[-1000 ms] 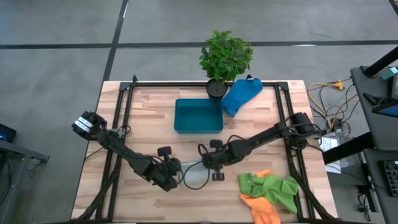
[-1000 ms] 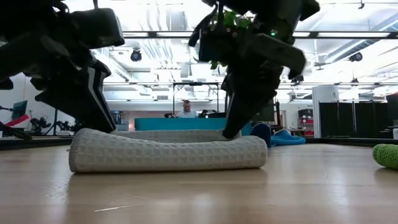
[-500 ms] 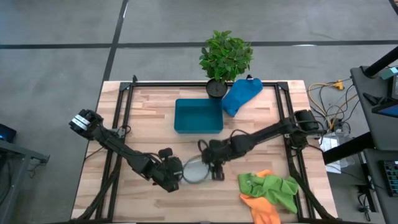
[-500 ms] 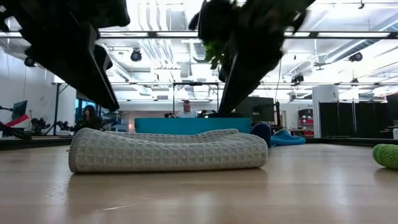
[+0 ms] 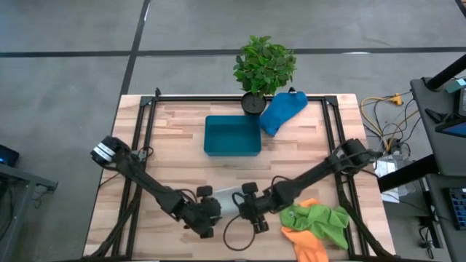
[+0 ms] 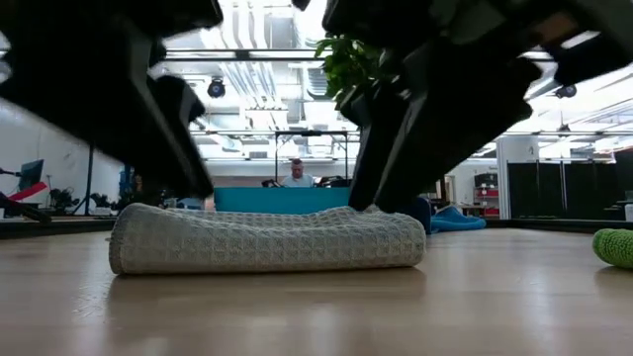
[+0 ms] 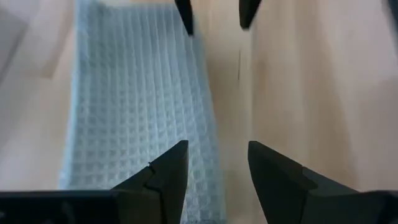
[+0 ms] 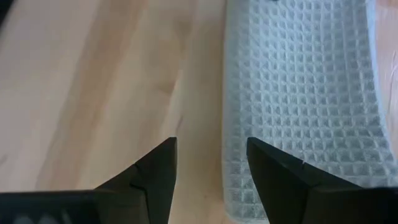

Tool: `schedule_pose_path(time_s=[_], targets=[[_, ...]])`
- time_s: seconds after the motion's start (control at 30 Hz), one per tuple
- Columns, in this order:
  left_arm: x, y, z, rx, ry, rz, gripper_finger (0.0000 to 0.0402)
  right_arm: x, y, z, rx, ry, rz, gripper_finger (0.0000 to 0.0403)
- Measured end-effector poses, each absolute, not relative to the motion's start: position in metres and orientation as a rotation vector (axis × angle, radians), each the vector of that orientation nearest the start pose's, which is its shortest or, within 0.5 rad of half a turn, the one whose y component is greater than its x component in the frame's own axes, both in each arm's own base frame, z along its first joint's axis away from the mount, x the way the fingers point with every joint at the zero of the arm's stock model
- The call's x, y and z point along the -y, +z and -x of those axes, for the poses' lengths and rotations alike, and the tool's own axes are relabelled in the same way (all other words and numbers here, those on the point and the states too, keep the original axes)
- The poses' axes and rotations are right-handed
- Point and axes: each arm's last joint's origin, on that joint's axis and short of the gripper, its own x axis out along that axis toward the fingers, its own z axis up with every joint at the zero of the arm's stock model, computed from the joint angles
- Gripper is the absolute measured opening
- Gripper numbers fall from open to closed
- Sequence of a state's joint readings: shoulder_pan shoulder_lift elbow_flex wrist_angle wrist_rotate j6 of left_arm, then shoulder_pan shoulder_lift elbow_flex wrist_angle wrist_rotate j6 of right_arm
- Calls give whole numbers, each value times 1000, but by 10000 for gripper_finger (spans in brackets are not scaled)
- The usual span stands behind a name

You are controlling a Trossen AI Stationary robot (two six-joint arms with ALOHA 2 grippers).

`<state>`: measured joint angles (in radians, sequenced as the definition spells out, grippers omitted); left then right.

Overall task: Fold microfiber towels
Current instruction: Put the gray microfiber towel in the blue bin

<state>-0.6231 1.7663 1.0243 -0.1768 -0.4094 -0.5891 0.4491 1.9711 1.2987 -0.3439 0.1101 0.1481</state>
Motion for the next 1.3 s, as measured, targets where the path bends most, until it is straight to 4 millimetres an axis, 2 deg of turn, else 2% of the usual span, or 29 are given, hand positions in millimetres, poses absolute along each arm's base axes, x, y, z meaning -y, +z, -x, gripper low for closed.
schedule_pose_path(time_s=[0.23, 0.57, 0.7, 0.83, 0.9, 1.03, 1.17, 1.3], targets=[[202, 141, -295, -930, 1, 98, 153, -161, 140, -372, -1044, 190, 138, 189], [195, 133, -287, -999, 121, 62, 146, -158, 120, -373, -1115, 158, 167, 161], [191, 132, -285, -1015, 158, 29, 108, -157, 117, -374, -1116, 124, 181, 118], [189, 131, -284, -1039, 170, 13, 26, -156, 118, -374, -1118, 107, 160, 44], [190, 133, -284, -1047, 165, 16, 10, -156, 124, -374, -1110, 115, 155, 23], [193, 148, -287, -1070, 150, 20, 2, -156, 145, -375, -1073, 140, 163, 16], [194, 185, -289, -1038, 107, -35, 1, -153, 188, -369, -1033, 173, 192, 15], [190, 223, -286, -983, 101, -121, 1, -146, 218, -360, -1021, 179, 207, 14]])
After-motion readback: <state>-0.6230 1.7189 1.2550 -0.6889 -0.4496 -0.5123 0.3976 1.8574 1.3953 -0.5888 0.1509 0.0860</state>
